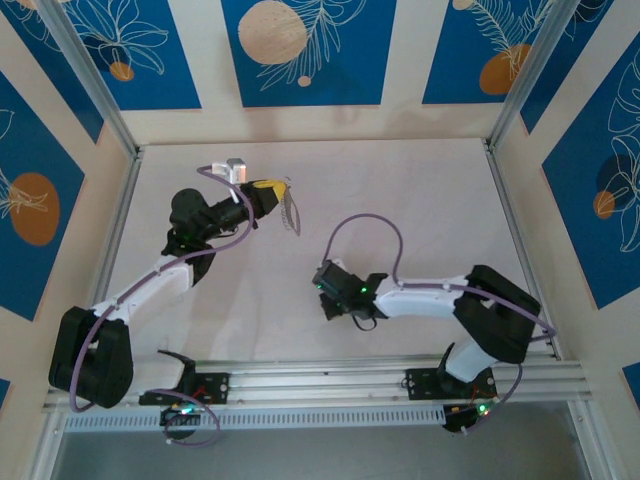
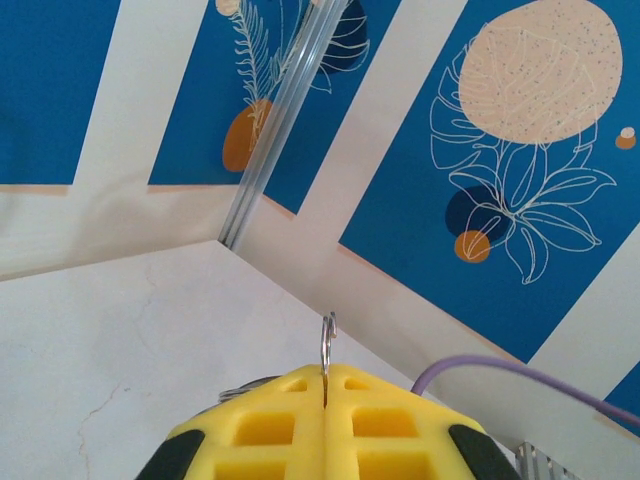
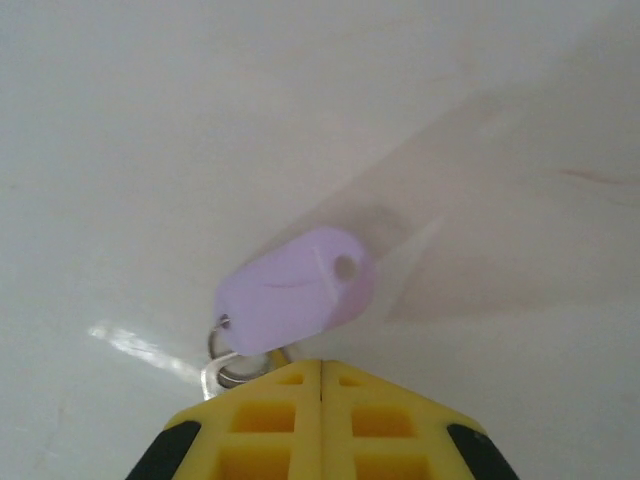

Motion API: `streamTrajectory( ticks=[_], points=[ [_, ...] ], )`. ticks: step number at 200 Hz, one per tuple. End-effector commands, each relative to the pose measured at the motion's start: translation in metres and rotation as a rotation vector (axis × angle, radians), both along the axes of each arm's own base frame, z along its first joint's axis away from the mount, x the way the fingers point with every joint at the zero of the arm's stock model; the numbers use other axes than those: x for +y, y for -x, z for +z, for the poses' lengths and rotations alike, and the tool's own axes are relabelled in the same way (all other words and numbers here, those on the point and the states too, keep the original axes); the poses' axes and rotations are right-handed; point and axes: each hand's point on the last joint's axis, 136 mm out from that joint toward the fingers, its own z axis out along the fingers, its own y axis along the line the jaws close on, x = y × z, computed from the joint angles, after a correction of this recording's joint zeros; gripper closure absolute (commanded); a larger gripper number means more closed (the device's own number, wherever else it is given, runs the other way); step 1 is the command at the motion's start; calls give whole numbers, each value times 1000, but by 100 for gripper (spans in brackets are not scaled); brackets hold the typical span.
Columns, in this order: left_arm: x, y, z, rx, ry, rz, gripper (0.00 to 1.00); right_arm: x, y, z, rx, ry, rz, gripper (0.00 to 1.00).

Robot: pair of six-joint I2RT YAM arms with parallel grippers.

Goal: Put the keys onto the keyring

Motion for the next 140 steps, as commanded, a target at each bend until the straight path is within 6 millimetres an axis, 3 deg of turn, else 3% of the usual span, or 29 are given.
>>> streamTrajectory(
  ticks=[1, 42, 83, 140],
  points=[
    [1, 1, 27, -75, 32, -15, 100, -6, -4, 16, 7, -116, -35, 98],
    [0, -1, 25, -66, 35, -22, 100, -21, -9, 26, 46, -251, -76, 97],
    [-1, -3, 23, -63, 40, -26, 100, -6, 1, 29, 84, -278, -16, 79],
    [-1, -4, 23, -61, 36, -23, 100, 14, 12, 19, 101, -197, 17, 75]
  ],
)
